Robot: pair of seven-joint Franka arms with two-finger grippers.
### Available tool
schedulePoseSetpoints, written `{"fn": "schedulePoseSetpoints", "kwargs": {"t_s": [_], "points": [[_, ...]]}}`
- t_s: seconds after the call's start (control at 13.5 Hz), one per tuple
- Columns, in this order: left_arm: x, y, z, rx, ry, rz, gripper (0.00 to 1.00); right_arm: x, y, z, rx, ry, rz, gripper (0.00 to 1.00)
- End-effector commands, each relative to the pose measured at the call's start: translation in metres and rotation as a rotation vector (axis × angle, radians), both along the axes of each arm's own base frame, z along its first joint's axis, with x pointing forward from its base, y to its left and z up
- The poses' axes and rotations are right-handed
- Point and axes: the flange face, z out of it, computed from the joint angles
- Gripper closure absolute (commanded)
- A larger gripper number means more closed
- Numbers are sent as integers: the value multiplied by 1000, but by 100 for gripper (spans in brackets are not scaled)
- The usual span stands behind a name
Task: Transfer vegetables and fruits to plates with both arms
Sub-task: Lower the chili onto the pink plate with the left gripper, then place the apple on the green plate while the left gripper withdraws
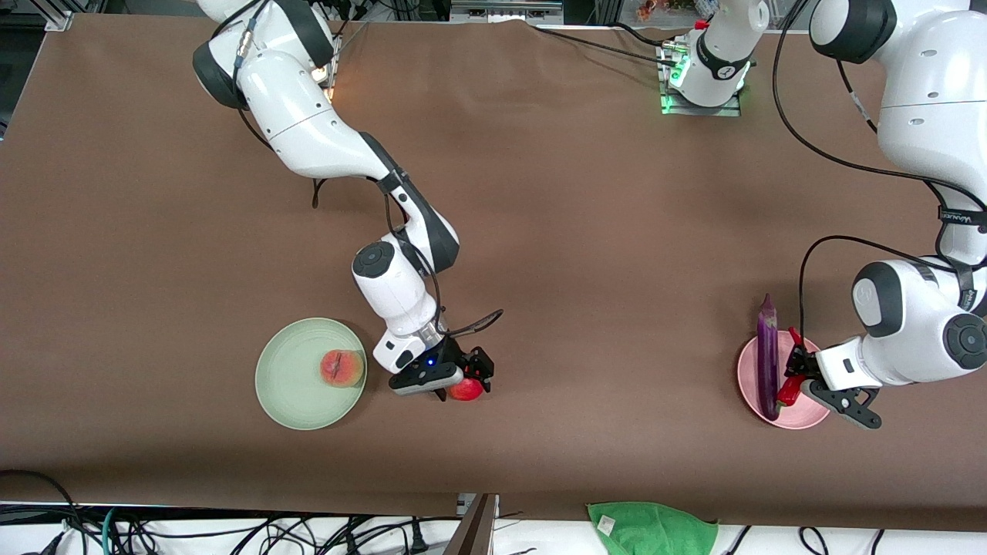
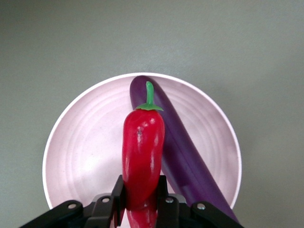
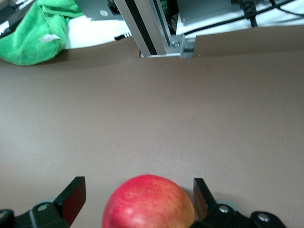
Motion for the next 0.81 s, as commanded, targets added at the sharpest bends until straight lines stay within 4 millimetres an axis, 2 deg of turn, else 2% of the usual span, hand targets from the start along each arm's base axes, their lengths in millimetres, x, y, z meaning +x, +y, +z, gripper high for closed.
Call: {"fn": "schedulePoseSetpoints", "kwargs": {"t_s": [0.0, 0.07, 0.15, 0.22, 0.37, 0.52, 0.59, 0.74], "points": [[1, 1, -3, -22, -16, -5, 22, -7, -4, -7, -47, 5, 16, 0], [2, 2, -2, -25, -17, 10, 0, -8, -5, -10, -51, 7, 19, 1], [2, 1, 2, -40, -19, 38, 0, -8, -5, -10, -54, 9, 21, 12], [4, -1, 10, -51, -25, 58, 0, -8, -5, -11, -58, 12, 24, 29], [6, -3, 26, -55, -41, 82, 0, -8, -5, -9, -58, 9, 25, 56], [6, -11, 51, -67, -33, 130, 0, -7, -6, -8, -58, 7, 25, 80], [2, -24, 67, -68, 2, 176, 0, -5, -9, -6, -59, 6, 22, 92], [-8, -62, 112, -59, 57, 261, 0, 0, -13, 9, -66, 12, 18, 98]]}}
